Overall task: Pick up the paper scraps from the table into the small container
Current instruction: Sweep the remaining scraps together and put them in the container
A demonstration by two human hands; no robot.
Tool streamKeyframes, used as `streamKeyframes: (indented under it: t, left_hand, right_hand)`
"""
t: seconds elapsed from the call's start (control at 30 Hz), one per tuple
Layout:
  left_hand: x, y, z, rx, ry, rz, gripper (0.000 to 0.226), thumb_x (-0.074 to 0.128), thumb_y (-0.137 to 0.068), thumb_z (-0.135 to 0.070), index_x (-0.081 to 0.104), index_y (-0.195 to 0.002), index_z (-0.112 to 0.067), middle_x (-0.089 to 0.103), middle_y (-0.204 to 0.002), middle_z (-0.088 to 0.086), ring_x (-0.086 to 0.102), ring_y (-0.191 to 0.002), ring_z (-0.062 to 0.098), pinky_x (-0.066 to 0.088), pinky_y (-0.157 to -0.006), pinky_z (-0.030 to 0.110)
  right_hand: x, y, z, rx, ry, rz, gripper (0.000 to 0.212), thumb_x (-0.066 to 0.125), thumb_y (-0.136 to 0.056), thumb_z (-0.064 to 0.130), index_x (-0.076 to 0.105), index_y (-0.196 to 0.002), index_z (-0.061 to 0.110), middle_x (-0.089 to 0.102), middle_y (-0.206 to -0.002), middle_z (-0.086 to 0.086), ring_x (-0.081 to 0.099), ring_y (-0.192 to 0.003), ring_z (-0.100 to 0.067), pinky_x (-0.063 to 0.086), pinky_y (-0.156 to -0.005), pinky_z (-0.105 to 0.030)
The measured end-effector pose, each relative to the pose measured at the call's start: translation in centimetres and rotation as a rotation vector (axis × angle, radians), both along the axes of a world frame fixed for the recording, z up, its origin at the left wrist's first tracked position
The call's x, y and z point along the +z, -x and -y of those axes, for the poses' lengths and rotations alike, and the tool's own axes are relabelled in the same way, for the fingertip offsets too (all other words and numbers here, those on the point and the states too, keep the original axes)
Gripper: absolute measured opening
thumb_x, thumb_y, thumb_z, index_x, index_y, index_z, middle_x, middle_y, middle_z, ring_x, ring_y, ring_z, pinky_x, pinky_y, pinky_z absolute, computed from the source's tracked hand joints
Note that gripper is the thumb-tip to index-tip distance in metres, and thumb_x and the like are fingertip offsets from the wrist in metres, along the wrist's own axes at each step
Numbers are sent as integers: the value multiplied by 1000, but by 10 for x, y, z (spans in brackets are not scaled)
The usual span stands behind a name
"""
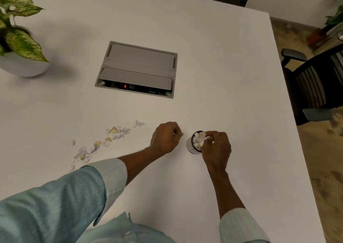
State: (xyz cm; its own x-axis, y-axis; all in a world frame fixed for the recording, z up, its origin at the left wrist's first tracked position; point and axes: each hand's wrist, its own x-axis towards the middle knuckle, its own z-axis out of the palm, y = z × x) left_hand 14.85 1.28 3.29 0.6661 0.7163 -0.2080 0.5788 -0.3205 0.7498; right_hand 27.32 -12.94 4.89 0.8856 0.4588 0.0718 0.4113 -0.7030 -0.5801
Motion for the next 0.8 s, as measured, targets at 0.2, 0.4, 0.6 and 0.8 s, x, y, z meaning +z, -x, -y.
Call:
streamKeyframes:
  t: [0.2,0.4,0.6,0.8]
  left_hand:
    - [-28,106,-48,237,-10,-111,17,75,-89,-22,67,-74,-20,69,-73,-10,67,-71,14,53,-66,29]
    - [-47,194,-84,450,-90,-271,25,73,-88,-26,58,-68,-26,59,-74,-7,61,-74,22,40,-66,29]
    - [-59,222,-91,422,-92,-345,35,80,-83,-30,61,-110,-17,58,-114,2,51,-113,26,53,-76,43]
    - [-72,210,-101,171,-136,-472,80,84,-80,-34,42,-144,-11,39,-149,8,34,-137,29,57,-87,44]
  right_hand:
    - [7,34,-32,193,-150,46,28,65,-83,-4,74,-94,21,64,-98,6,66,-78,-11,48,-71,-11]
    - [-11,76,-75,454,-129,-110,22,68,-85,0,73,-96,19,66,-98,4,66,-77,-7,55,-70,-19]
    - [-50,110,-120,629,199,-239,35,72,-87,21,64,-121,24,62,-112,1,65,-100,-17,56,-89,-42]
    - [-78,118,-157,770,474,-254,83,73,-85,43,30,-154,28,35,-150,-6,35,-139,-26,50,-100,-44]
